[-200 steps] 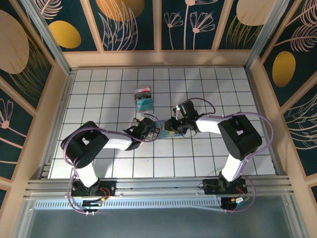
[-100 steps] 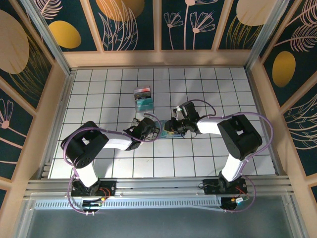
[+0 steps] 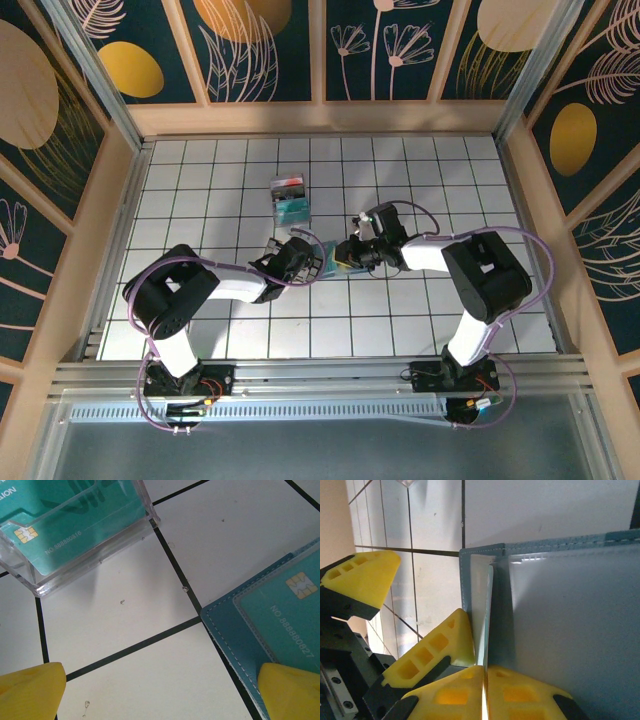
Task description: Take the credit cards out of the card holder
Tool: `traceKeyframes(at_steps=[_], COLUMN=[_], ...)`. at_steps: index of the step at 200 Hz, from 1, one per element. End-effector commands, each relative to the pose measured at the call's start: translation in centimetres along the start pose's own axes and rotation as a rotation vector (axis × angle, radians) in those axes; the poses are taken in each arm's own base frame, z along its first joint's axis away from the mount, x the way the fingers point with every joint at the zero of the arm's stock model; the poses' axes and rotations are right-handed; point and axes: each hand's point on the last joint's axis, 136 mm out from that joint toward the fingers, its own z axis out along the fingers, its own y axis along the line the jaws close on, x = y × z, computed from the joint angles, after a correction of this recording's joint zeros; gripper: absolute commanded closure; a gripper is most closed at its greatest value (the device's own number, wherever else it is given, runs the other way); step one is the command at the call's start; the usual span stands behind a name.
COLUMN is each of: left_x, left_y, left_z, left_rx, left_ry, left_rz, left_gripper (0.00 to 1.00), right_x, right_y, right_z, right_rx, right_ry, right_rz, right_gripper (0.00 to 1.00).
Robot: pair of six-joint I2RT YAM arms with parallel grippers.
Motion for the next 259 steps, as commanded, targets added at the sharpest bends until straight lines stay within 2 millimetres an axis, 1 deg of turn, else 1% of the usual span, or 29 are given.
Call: traceKeyframes(at_steps=[1, 54, 124, 160, 182, 233, 259], left_x=[2.1, 2.4, 2.5, 2.5, 2.6, 2.5, 2.5], left_y=[-0.3, -0.2, -0.2, -0.1, -0.1, -0.1, 0.0], left_z=[0.4, 0.5, 0.6, 0.7, 0.7, 0.7, 0.7], left_rx=[0.007, -0.002, -0.003, -0.010, -0.011, -0.013, -0.017], left_ry=[0.082, 0.093, 0.096, 0.100, 0.100, 0.100, 0.100], left_rz=[0.040, 0.049, 0.049, 0.054, 0.056, 0.056, 0.057], left_gripper=[0.01, 0.01, 0.01, 0.01, 0.01, 0.01, 0.01], right_x=[-0.9, -1.1, -1.3, -1.4, -1.5, -1.6, -1.6], right_y=[2.3, 2.7, 1.6, 1.8, 1.8, 1.7, 1.4], right_z=[-1.0, -1.5, -2.0, -2.2, -2.2, -2.3, -2.4], right_rx=[-0.091, -0.118, -0.078, -0.084, -0.084, -0.079, -0.063], right_ry=[-0.036, -0.048, -0.060, -0.063, -0.065, -0.068, -0.071], right_rz=[-0.043, -0.035, -0.023, -0.026, -0.026, -0.023, -0.020], right_gripper=[0.89, 0.88, 0.88, 0.88, 0.84, 0.85, 0.87])
